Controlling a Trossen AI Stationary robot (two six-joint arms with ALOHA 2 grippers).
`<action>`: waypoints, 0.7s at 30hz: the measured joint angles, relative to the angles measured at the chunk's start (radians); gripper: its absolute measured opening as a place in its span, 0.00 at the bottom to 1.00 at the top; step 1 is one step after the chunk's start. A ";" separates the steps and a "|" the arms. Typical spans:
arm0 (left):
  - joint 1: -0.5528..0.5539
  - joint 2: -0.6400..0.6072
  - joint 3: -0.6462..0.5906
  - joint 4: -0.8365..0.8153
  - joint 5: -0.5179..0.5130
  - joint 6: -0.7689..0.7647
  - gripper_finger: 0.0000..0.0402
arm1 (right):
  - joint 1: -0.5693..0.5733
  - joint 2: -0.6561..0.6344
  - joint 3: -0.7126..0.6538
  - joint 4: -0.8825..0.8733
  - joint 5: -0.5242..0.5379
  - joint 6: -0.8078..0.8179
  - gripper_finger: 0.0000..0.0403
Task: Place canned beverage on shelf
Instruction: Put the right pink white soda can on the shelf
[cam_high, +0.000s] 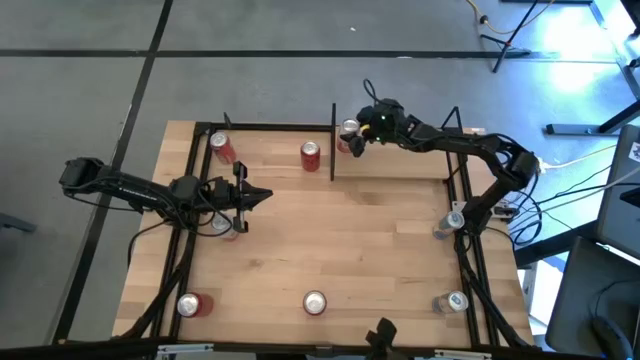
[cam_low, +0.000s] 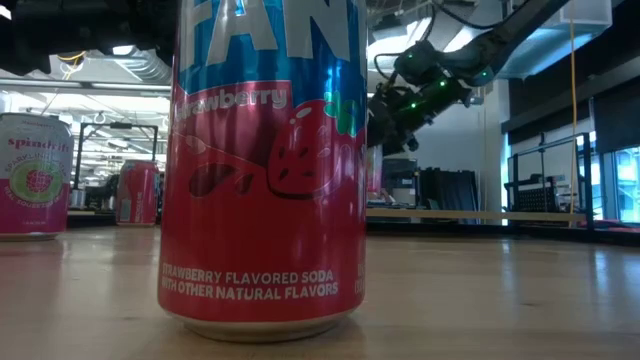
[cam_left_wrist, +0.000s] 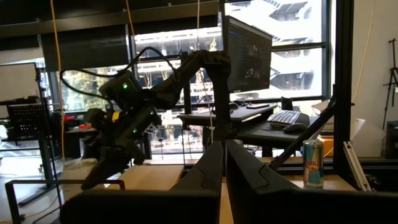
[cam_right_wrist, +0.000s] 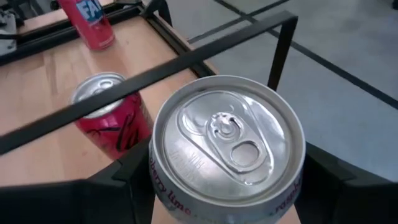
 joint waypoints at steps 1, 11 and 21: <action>0.000 0.000 0.000 0.000 0.000 0.000 0.00 | 0.003 0.005 0.001 0.003 -0.001 0.000 0.63; 0.000 0.000 0.000 0.000 0.000 0.001 0.00 | 0.013 0.046 0.002 0.011 -0.001 -0.001 0.63; 0.000 0.000 0.000 0.000 0.000 0.001 0.00 | 0.014 0.047 0.002 0.015 -0.001 -0.023 0.89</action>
